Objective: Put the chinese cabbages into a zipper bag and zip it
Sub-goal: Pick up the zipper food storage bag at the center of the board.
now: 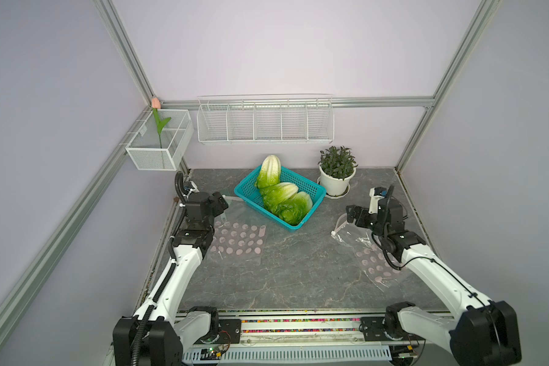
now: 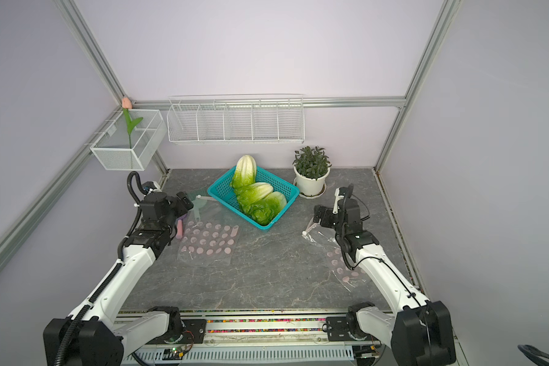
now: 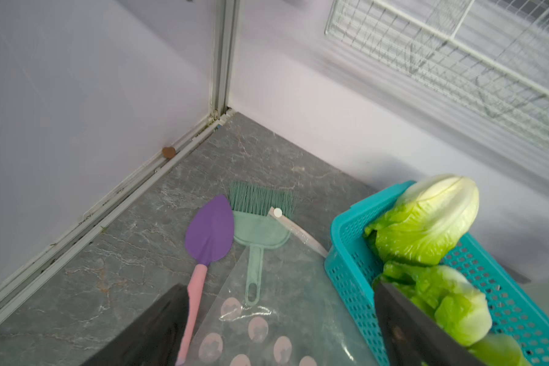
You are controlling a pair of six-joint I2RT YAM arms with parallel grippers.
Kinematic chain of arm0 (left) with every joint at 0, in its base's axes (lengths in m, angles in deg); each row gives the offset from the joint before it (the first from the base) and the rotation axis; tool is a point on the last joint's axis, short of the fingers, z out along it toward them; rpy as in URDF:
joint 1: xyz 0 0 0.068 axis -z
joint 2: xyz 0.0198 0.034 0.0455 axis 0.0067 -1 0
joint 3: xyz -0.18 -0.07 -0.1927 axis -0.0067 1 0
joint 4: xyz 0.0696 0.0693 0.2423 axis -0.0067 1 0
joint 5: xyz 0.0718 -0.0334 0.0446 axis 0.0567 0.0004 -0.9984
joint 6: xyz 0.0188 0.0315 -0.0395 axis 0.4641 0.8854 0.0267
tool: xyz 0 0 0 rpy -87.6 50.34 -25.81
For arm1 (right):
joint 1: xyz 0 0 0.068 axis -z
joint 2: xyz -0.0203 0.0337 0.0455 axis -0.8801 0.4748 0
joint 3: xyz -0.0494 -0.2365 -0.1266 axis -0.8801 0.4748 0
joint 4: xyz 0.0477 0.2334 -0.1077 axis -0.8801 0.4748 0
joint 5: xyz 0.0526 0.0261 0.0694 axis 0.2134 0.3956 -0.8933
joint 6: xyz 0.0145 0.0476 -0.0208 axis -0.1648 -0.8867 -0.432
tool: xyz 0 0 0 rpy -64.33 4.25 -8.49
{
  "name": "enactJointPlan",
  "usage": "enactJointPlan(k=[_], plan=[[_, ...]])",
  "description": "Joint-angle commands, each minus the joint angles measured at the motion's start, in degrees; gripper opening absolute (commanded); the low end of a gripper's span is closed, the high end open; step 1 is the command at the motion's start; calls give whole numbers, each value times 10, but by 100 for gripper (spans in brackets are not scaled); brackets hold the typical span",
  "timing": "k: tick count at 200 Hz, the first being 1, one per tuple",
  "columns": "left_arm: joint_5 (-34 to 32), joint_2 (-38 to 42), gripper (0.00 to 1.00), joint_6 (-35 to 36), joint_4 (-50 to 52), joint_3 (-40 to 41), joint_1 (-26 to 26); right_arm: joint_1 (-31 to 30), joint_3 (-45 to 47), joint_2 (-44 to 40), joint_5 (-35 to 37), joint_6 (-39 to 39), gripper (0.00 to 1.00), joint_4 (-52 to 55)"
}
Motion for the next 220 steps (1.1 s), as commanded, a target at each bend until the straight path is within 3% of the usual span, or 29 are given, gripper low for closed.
enactJointPlan(k=[1,30,66,78,93,124,152,180,220], plan=[[126,-34,87,-6,133,-67,2,-47,-90,56,-52,-49,92,110],[91,-65,83,16,214,-113,60,-157,-247,178,70,27,94,203],[117,-83,76,-3,233,-119,68,-210,-362,298,65,27,92,215],[138,-90,73,-2,237,-127,69,-215,-391,316,106,23,92,258],[151,-102,72,-4,238,-139,87,-184,-360,297,109,21,91,262],[120,-138,73,9,222,-163,178,-84,-281,243,99,13,91,302],[131,-182,73,-1,186,-170,214,-89,-252,232,161,-73,100,312],[138,-197,73,-3,178,-182,226,-97,-246,269,248,-181,95,299],[138,-180,73,-2,168,-164,228,-97,-261,345,300,-291,96,306]])
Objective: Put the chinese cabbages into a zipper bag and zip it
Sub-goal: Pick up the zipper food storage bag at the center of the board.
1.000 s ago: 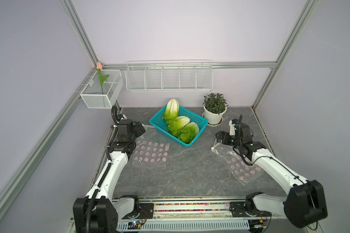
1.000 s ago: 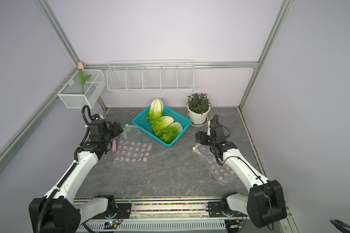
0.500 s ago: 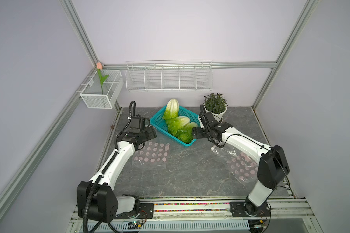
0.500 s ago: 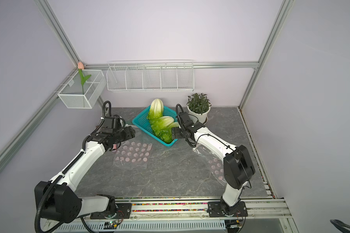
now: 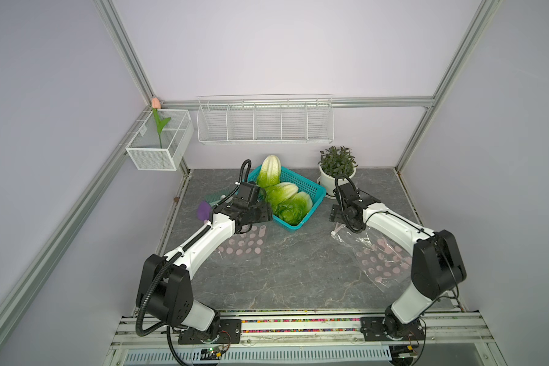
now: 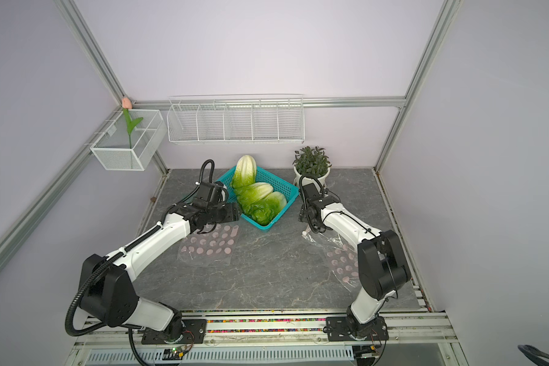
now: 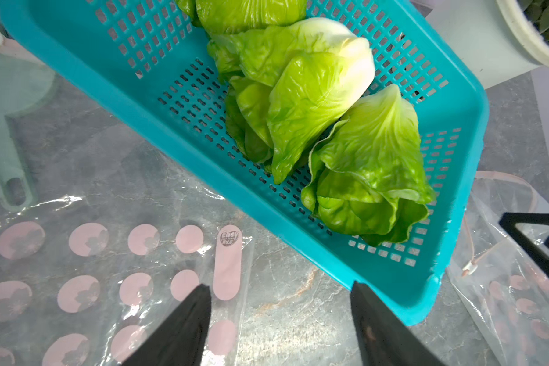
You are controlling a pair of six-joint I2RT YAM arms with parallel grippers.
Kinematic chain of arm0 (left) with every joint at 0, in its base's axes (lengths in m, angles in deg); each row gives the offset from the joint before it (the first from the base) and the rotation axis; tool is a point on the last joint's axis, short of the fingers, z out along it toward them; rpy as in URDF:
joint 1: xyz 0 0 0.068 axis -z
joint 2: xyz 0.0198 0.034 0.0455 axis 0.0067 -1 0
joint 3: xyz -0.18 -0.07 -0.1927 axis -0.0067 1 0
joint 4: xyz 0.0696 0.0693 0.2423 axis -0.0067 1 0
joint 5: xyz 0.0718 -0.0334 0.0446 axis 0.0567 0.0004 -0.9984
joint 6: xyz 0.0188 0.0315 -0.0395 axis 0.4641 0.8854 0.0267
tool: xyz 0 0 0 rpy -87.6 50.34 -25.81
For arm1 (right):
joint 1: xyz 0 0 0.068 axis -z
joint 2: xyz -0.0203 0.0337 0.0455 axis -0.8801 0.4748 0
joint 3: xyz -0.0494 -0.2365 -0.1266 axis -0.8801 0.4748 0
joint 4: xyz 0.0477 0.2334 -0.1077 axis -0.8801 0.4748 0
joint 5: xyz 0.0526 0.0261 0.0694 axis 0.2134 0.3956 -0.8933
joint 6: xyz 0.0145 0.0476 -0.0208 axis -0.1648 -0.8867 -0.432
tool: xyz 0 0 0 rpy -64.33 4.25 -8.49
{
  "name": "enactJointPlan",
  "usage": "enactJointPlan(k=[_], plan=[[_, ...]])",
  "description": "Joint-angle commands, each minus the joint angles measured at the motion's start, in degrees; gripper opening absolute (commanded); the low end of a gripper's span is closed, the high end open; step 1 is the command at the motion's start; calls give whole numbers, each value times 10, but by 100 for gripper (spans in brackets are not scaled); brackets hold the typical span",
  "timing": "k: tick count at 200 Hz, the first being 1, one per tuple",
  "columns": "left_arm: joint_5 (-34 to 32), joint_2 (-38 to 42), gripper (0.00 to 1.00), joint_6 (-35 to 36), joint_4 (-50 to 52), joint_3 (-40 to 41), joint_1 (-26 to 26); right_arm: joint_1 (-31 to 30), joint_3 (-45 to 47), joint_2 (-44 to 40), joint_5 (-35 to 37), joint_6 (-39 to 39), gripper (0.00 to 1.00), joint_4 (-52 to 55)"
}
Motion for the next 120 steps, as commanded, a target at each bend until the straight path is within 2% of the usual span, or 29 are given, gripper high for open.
enactJointPlan(k=[1,20,32,55,75,106,120], plan=[[2,15,73,-10,-14,-4,3,2,-6,43,65,-111,97,13],[4,16,73,-13,-21,4,3,5,-6,63,77,-129,99,-6],[8,14,73,-12,-21,2,4,9,-7,66,72,-135,86,-1],[0,18,73,-2,-12,-7,3,2,22,27,80,-126,47,-18],[-15,25,73,4,12,-29,2,-9,41,-18,68,-88,26,-29],[-9,39,72,6,61,-78,1,-44,48,-87,24,31,7,-45],[30,49,72,11,60,-86,1,-77,45,-121,-14,97,7,-64]])
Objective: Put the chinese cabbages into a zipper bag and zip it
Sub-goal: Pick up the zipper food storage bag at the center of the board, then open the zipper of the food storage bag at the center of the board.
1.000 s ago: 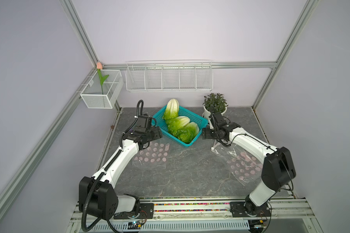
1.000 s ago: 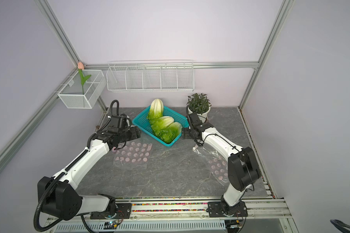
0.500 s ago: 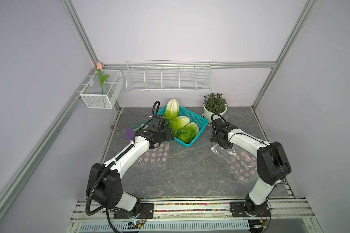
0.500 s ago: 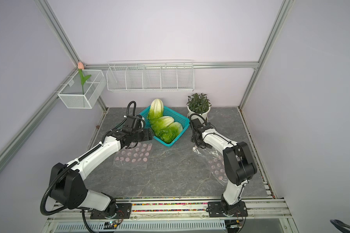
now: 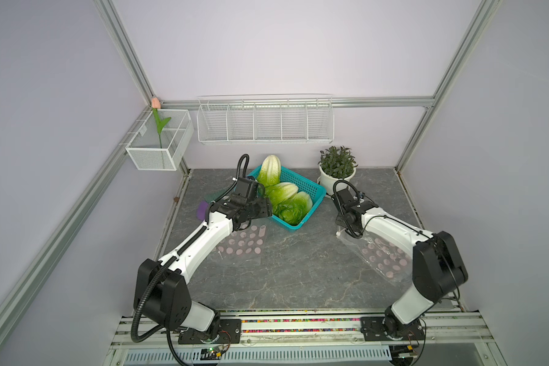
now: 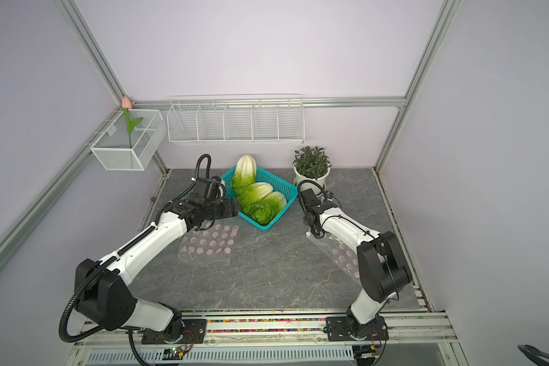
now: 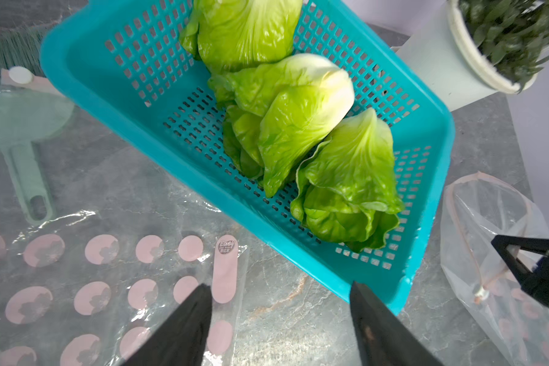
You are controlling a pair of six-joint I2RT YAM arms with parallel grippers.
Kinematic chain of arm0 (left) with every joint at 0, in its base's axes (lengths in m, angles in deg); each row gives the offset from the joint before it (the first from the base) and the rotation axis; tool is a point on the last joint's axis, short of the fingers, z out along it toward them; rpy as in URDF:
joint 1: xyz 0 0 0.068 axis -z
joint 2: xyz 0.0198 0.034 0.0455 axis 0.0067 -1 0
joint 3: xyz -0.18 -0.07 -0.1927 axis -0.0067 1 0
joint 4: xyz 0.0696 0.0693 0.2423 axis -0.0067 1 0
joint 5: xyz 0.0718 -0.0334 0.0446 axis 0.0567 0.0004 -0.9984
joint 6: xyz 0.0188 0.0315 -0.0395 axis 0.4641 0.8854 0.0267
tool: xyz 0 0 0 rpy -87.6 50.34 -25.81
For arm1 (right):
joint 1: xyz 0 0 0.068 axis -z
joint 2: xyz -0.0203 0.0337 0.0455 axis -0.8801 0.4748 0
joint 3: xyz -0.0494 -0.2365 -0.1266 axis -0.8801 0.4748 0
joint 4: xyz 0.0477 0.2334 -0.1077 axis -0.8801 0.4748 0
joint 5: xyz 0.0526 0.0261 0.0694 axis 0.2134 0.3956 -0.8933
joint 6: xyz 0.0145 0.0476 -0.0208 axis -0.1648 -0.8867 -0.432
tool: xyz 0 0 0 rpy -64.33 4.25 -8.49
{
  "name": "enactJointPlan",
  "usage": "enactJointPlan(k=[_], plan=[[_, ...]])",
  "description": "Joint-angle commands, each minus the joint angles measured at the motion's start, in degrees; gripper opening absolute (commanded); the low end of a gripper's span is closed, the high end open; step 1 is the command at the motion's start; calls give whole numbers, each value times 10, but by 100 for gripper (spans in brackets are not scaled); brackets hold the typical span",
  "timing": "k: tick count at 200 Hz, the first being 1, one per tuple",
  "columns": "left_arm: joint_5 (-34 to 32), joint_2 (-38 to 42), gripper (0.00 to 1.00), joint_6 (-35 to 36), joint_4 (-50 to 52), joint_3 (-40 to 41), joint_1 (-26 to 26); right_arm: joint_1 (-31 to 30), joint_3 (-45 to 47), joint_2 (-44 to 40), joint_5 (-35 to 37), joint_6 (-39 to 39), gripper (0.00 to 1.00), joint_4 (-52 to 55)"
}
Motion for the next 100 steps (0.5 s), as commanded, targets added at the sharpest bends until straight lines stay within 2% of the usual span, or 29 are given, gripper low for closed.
enactJointPlan(k=[1,20,41,62,100], plan=[[38,33,72,6,27,-35,2,-46,0,-56,-59,121,7,-38],[132,32,74,-16,27,-48,2,-94,5,-102,-106,166,7,-69],[233,18,84,-71,-10,-33,18,-121,25,-133,-151,151,7,-107],[243,4,86,-110,-39,-3,43,-134,40,-137,-166,119,7,-139],[245,-37,82,-150,-66,14,49,-151,65,-134,-190,49,7,-192]])
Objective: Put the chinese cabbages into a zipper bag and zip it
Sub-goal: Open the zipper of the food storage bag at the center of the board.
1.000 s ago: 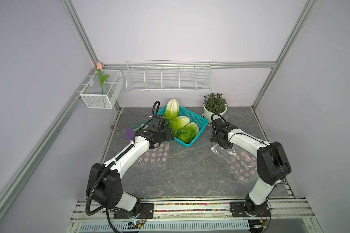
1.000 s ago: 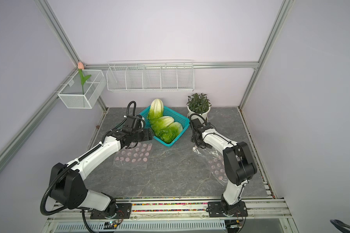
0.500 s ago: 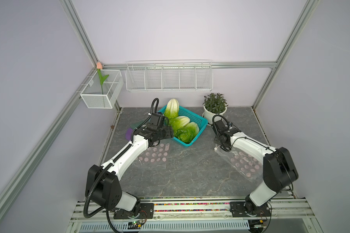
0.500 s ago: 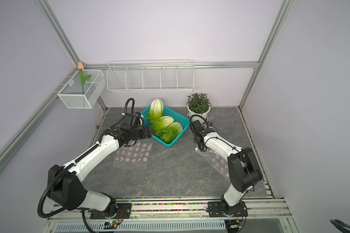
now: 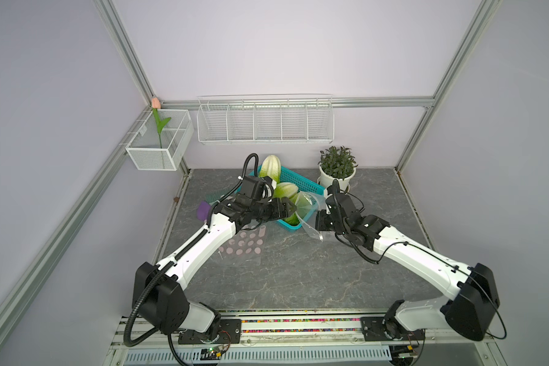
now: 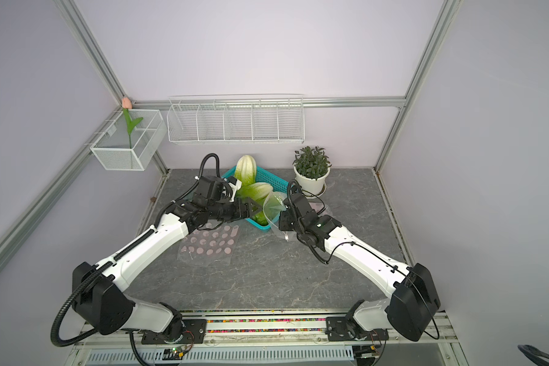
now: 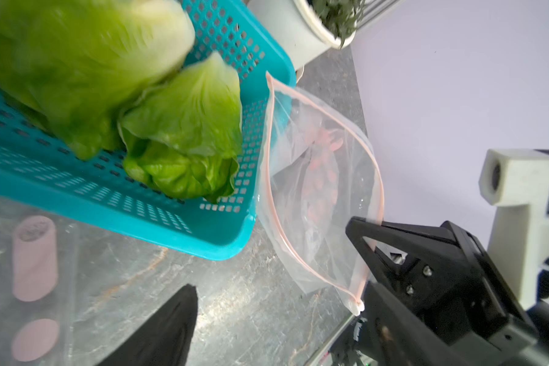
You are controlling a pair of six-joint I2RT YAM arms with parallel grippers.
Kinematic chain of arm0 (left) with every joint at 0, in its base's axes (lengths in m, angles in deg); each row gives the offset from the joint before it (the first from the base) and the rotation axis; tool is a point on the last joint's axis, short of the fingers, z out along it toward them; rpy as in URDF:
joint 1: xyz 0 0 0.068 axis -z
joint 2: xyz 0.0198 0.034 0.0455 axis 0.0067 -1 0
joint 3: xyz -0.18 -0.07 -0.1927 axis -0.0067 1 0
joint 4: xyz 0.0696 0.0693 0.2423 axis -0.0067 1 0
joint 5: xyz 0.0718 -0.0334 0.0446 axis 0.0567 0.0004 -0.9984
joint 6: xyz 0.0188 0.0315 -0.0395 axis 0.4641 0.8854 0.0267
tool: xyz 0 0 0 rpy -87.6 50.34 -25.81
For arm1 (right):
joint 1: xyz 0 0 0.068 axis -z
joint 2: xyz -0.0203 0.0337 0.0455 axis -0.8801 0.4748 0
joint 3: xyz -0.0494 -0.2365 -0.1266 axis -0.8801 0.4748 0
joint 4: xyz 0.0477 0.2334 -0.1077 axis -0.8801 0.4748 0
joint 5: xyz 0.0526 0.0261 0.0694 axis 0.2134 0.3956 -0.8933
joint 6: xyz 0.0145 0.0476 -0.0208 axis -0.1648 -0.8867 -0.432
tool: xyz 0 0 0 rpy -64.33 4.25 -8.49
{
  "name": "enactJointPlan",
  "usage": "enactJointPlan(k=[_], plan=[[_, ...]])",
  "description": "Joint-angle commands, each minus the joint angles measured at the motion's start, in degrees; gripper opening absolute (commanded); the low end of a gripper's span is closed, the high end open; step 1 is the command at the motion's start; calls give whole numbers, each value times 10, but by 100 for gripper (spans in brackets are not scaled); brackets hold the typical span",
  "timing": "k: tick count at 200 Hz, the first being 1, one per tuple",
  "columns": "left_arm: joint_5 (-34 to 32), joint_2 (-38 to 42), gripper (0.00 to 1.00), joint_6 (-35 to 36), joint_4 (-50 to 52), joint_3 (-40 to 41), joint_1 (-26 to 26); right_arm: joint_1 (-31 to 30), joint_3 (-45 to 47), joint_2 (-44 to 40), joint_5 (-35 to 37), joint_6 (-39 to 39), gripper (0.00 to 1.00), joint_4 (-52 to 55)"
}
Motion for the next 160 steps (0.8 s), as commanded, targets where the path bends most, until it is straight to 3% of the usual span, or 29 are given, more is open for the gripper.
enactJointPlan(k=[1,29,38,63,92,111,132,152,160], plan=[[18,-29,82,-49,-32,12,0,-13,23,4,-33,-53,7,-52],[7,-82,69,-64,-82,9,13,-16,47,-17,-38,-103,7,-69],[8,-101,59,-56,-89,1,20,-16,56,-33,-33,-115,7,-68],[-15,-135,35,-1,-39,-28,31,-3,74,-100,-17,-135,7,-14],[-73,-161,24,73,38,-75,45,30,96,-175,-15,-146,7,45],[-71,-180,30,108,83,-120,61,43,106,-182,-11,-153,7,59],[-43,-163,61,142,139,-165,57,50,117,-165,5,-180,7,39],[-13,-123,81,159,170,-170,26,54,154,-159,17,-206,7,1],[-9,-109,84,162,176,-166,6,54,157,-157,21,-214,7,-4]])
